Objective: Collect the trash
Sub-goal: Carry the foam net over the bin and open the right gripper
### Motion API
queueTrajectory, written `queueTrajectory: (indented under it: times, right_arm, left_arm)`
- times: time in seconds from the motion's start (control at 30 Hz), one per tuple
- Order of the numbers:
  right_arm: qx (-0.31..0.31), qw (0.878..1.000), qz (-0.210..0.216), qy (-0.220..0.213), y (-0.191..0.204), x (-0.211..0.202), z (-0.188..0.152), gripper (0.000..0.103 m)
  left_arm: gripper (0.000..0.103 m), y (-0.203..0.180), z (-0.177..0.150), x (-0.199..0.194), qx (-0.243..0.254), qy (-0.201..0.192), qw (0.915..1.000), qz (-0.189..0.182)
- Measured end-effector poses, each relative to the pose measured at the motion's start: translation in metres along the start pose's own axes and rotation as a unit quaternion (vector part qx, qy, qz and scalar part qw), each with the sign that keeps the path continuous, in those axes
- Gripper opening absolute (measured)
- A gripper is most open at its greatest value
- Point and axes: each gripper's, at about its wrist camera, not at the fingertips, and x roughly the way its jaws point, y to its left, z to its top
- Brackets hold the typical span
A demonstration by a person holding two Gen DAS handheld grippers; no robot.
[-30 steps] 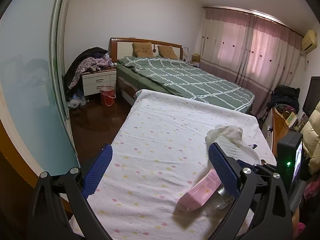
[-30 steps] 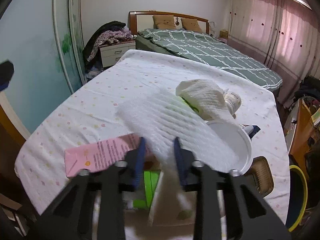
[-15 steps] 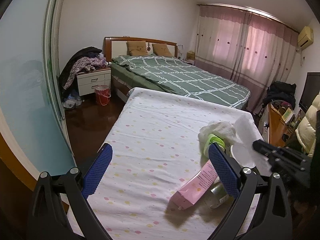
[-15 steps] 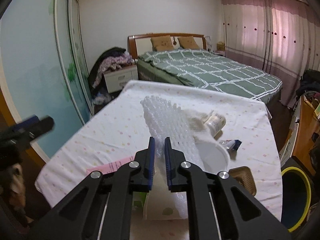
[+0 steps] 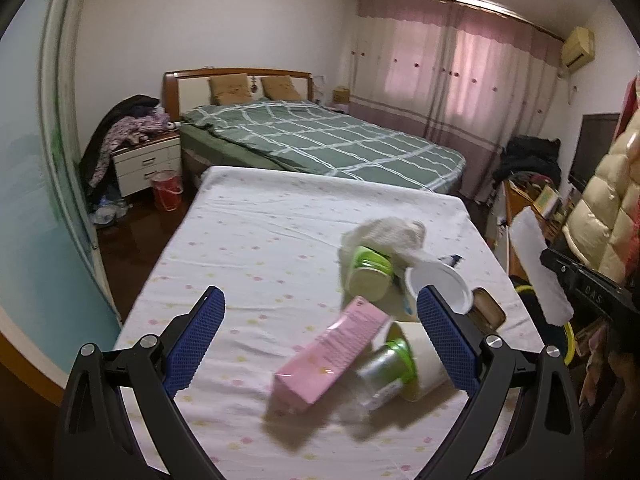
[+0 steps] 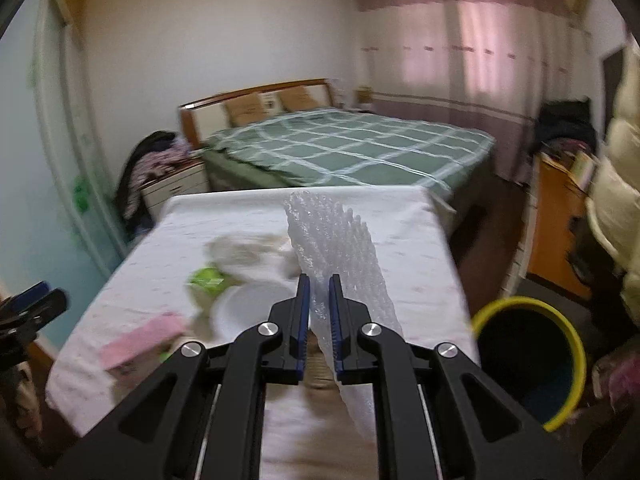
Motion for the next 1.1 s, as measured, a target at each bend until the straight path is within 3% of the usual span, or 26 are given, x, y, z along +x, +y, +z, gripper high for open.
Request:
queueTrajectory:
  times: [0.27, 0.5, 0.8, 1.1]
  right_arm:
    - [0.082, 0.991, -0.099, 0.023, -0.107, 0.018, -0.02, 0.01]
    - [0.134, 0.98, -0.134, 0.054, -0.17, 0.037, -0.044, 0.01]
    - [0.168, 0.972, -0.147, 0.073, -0.199, 0.051, -0.063, 0.015]
    - [0.174, 0.973, -0.137, 0.07, -0.199, 0.048, -0.065, 0.02]
  left_arm:
    - [0.095, -0.044, -0.002, 0.02, 0.034, 0.017, 0.9989, -0.026]
    - [0.095, -0.075, -0.003, 0.036, 0.061, 0.034, 0.9967, -0.042]
    - [0.095, -0.101, -0.001, 0.049, 0.083, 0.045, 0.9944, -0.049]
    - [0.095, -0.097, 0.007, 0.067, 0.079, 0.059, 0.9941, -0.046]
